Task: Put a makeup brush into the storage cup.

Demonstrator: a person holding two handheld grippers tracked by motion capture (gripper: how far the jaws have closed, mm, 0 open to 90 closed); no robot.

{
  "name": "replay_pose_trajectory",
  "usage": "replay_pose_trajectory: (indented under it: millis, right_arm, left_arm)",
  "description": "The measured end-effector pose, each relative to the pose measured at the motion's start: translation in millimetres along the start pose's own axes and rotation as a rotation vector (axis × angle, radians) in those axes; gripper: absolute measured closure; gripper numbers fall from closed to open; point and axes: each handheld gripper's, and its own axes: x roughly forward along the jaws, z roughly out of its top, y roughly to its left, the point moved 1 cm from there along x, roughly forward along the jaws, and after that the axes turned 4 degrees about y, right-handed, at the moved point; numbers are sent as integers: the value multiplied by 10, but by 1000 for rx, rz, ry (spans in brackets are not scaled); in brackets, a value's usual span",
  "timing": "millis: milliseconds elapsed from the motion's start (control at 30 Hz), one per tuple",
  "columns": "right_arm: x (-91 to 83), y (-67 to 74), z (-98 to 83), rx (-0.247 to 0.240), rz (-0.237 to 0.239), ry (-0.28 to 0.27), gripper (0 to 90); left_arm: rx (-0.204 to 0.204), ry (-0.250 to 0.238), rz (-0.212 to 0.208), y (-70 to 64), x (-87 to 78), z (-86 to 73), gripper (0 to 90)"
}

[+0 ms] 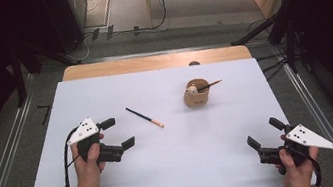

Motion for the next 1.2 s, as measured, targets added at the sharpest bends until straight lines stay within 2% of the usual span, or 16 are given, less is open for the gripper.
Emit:
replay_pose_trajectory:
  millis: [267,467,500,533,567,600,633,667,833,900,933,1000,1033,1100,1133,1200]
  right_arm:
    - [-7,15,-7,2,3,3,0]
    - [-11,-4,0,12,-2,-1,0]
    - [-13,-2,1,14,-1,-2,0]
    - [-13,-2,1,14,-1,-2,0]
    - [-10,-5,-3,13,1,-2,0]
    - [-8,-9,-7,14,1,0,0]
    - [-6,-12,-10,17,3,2,0]
    - [-6,-12,-10,17,3,2,0]
    - [0,-21,-16,19,6,4,0]
    - [-1,-23,-29,18,8,10,0]
    - [-3,-25,-33,17,9,12,0]
    - [-9,-28,-37,19,7,14,0]
    - [-16,-39,-42,21,7,11,0]
    - [-23,-43,-46,28,3,12,0]
    - [-25,-45,-47,28,4,11,0]
    - [-26,-44,-48,26,4,12,0]
  left_arm:
    - [10,38,7,97,131,66,0]
    - [22,68,-11,178,268,154,0]
    - [35,97,-33,202,337,195,0]
    - [35,97,-33,202,337,195,0]
    - [37,120,-46,221,405,238,0]
    - [37,120,-46,221,405,238,0]
    - [48,154,-56,242,468,283,0]
    - [48,154,-56,242,468,283,0]
    - [74,236,-63,294,618,360,0]
    - [74,261,-84,345,665,380,0]
    - [44,286,-96,411,708,411,0]
    - [31,302,-103,436,737,422,0]
    - [29,337,-105,472,791,440,0]
    - [28,352,-108,488,816,446,0]
    - [38,388,-102,506,866,455,0]
    - [47,402,-97,511,889,460,0]
